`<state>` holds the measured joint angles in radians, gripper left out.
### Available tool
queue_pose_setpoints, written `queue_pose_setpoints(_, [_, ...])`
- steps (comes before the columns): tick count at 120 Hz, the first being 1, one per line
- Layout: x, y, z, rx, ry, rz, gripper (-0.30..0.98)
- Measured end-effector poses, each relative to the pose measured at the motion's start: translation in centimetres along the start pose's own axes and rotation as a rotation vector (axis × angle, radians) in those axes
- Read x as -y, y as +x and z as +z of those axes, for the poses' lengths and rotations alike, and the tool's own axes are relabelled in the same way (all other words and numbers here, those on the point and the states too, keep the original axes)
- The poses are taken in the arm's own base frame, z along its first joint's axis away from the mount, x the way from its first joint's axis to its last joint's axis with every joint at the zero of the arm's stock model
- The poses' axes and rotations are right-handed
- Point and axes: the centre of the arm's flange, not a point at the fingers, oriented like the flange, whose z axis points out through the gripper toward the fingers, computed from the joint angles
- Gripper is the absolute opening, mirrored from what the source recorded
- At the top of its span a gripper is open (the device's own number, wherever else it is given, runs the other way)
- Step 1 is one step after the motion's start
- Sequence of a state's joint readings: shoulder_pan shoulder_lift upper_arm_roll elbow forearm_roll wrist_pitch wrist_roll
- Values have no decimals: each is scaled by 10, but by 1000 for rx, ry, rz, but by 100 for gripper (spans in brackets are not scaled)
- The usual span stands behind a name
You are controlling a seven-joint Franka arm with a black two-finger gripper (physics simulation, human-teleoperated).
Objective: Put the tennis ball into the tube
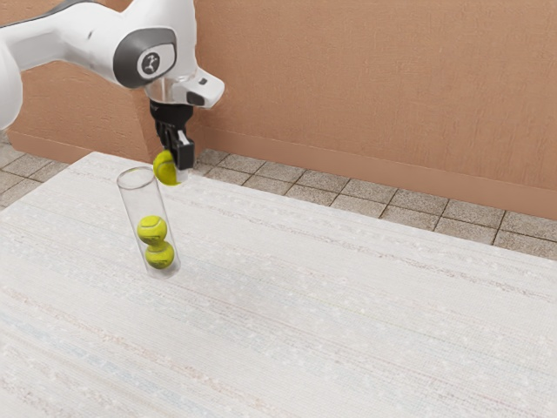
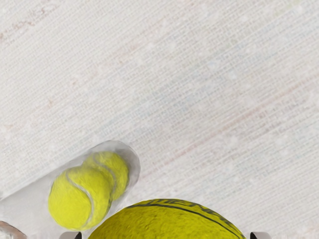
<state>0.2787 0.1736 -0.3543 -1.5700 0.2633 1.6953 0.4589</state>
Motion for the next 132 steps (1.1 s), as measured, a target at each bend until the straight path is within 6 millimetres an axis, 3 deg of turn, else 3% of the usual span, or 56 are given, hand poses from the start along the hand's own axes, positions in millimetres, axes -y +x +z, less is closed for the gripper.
queue_pose_setpoints(22, [60,-35,-7,34,21,-105,36])
queue_pose_setpoints(36, [87,-47,3,61,19,-146,37])
queue_pose_setpoints(50, [100,-47,19,85,2,-155,44])
queue_pose_setpoints(73, [113,-48,21,97,17,-161,59])
queue_pose_setpoints(92, [98,-48,10,52,-32,-152,64])
queue_pose_setpoints(106, [67,-46,4,-11,-95,-121,66])
queue_pose_setpoints(119, [36,-29,-9,-64,-106,-52,67])
queue_pose_setpoints(132, [32,-25,-18,-98,-102,-30,68])
